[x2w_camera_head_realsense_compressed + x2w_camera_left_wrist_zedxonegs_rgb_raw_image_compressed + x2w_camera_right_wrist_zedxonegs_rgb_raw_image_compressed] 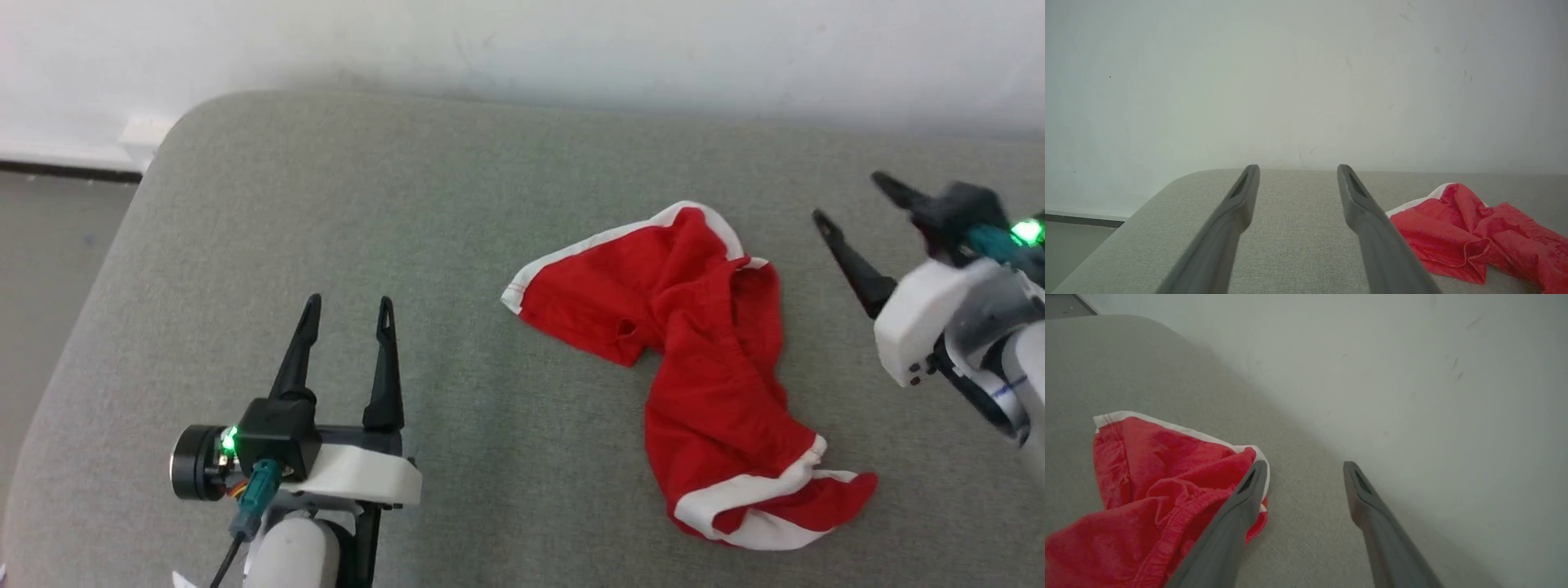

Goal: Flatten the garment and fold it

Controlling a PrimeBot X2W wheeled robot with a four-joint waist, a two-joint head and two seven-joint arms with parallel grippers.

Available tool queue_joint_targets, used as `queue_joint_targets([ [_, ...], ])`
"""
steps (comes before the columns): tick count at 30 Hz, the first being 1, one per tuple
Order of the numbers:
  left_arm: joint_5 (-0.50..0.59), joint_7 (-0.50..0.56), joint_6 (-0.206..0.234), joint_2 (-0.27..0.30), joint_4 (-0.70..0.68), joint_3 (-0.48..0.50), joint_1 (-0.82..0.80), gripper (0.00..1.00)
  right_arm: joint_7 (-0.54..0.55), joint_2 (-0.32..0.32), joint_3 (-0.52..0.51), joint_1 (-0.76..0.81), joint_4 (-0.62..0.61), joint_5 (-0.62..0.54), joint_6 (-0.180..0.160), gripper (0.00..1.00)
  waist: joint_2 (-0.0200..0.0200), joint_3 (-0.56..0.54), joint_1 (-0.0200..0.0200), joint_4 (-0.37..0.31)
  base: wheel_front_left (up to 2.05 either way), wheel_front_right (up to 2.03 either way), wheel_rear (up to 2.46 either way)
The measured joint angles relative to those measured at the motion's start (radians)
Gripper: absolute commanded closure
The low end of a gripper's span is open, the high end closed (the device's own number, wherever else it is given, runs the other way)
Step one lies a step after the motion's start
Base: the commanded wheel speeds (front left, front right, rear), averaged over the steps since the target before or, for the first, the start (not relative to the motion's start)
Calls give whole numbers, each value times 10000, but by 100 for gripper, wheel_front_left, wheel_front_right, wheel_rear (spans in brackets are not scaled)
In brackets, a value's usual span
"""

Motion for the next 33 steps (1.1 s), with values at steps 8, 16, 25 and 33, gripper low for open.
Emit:
queue_joint_targets([
  [8, -82, 0, 19, -94, -77, -161, -529, 0, 4318, -1900, 3764, -2735, 284, 3072, 0, 0, 0, 846, 0, 497, 0, 0, 0],
  [16, -777, 0, 387, -115, -221, -907, -1197, 0, 5287, -1829, 5570, -4181, 1933, 4512, 0, 0, 0, 1754, 1, 1249, 0, 0, 0],
  [25, -863, 2, 575, -125, -151, -715, -1222, 0, 3615, -1722, 6767, -4683, 2813, 5319, -2, 100, 0, 2305, -1, 1702, 0, 0, 0],
  [33, -606, 2, 453, -125, -73, -178, -1002, 0, 535, -2243, 6464, -4060, 2422, 5659, 0, 100, 0, 1986, 0, 1211, 0, 0, 0],
])
